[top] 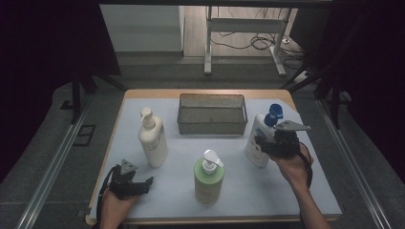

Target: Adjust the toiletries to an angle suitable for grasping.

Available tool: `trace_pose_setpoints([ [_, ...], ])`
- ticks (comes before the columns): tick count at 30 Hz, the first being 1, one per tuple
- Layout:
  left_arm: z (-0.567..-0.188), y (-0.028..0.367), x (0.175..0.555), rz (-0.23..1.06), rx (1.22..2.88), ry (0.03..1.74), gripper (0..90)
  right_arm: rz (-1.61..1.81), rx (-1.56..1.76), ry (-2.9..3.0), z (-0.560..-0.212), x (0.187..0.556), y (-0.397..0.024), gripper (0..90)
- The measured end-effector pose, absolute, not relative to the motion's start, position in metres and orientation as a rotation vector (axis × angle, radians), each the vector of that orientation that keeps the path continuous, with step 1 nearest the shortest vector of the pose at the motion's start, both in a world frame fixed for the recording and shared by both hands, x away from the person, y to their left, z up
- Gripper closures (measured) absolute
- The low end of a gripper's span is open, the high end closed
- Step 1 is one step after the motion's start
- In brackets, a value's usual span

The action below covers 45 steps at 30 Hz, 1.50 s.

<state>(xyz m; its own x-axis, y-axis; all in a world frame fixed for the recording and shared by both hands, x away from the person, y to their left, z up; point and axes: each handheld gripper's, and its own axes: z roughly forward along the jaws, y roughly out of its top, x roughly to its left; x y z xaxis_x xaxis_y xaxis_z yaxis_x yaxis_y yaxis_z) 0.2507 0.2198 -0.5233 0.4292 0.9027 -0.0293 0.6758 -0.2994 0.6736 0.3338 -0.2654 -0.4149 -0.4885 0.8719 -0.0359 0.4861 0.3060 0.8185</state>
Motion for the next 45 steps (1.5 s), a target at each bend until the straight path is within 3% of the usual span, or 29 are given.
trace_pose_setpoints([
  [20, -0.523, 0.219, 0.25, 0.477, 2.067, 1.329, 12.2, 1.07, 1.218, 2.136, -0.403, 0.325, -0.262, 40.8],
  [45, -0.523, 0.22, 0.251, 0.478, 2.067, 1.328, 12.2, 1.12, 1.137, 2.211, -0.358, 0.321, -0.237, 41.1],
])
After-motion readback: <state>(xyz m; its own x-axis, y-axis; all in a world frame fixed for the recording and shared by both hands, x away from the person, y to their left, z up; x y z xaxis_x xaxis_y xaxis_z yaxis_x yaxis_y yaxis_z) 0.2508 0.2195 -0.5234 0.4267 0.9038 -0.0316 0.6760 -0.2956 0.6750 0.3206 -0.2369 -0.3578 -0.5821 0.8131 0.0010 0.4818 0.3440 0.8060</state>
